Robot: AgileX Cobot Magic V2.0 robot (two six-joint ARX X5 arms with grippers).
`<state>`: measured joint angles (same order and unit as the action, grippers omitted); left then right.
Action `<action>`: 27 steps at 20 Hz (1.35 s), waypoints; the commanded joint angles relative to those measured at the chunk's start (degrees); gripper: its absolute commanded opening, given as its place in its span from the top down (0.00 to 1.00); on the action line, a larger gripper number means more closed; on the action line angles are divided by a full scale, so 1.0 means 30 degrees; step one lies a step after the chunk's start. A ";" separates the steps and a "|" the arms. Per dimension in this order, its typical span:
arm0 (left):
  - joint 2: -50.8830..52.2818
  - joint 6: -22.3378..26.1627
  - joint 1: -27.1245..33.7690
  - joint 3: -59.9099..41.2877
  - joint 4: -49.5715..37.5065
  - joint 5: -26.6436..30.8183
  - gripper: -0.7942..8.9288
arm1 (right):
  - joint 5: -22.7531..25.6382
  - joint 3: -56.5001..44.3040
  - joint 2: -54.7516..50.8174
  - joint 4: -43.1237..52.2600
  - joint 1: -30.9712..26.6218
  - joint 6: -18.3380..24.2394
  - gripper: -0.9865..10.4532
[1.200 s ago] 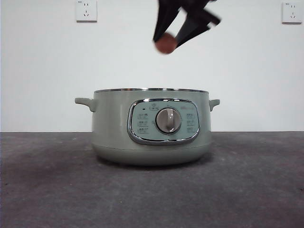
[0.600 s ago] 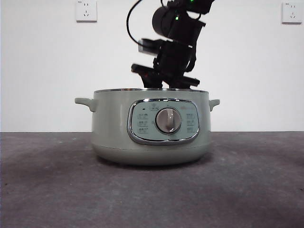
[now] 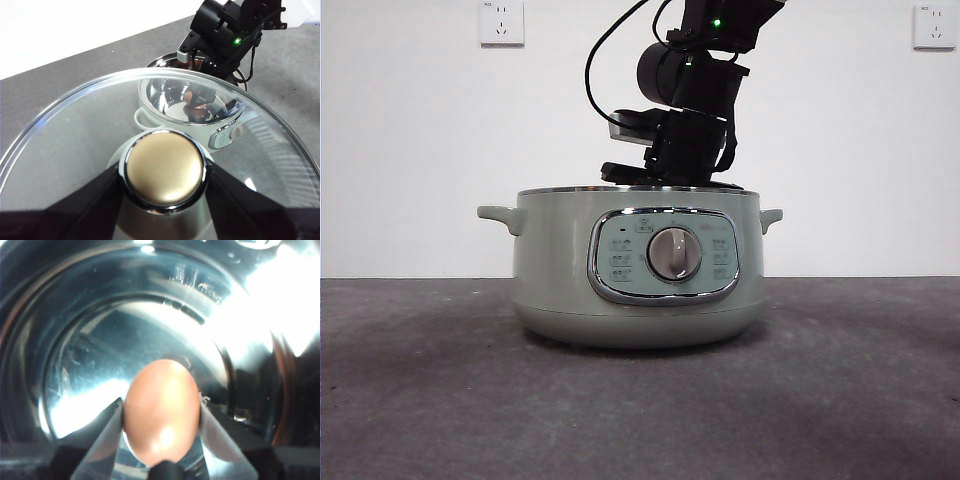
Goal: Pick up the egg,open the lid,put the egg in the pot,close the lid
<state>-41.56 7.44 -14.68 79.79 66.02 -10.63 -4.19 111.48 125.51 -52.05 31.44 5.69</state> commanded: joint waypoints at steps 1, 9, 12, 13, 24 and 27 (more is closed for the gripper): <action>0.0175 -0.0044 0.0044 0.0153 -0.0729 -0.0095 0.93 | 0.0015 0.0000 0.0466 -0.0015 0.0036 0.0182 0.91; -0.0029 -0.0029 0.0044 0.0153 -0.0758 -0.0087 0.93 | -0.0787 0.3424 0.0066 -0.2062 0.0036 0.0109 0.55; -0.0291 0.0036 0.0036 0.0153 -0.0918 -0.0095 0.93 | -0.0831 0.7213 -0.0656 -0.4947 0.0036 0.0124 0.55; -0.0503 0.0044 0.0000 0.0153 -0.1093 -0.0109 0.93 | -0.0838 0.8233 -0.1275 -0.5646 0.0036 0.0117 0.55; -0.5763 0.0095 -0.1501 0.0153 -0.6397 -0.2994 0.93 | 0.0036 0.9020 -0.8830 -0.8947 0.0022 0.0109 0.56; -0.7694 0.0095 -0.2572 0.0153 -0.8284 -0.2951 0.93 | 0.0029 0.8947 -1.0761 -0.8969 0.0029 -0.0233 0.56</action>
<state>-65.23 7.46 -22.30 79.79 43.51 -18.79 -4.25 138.76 92.97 -77.54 31.44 5.56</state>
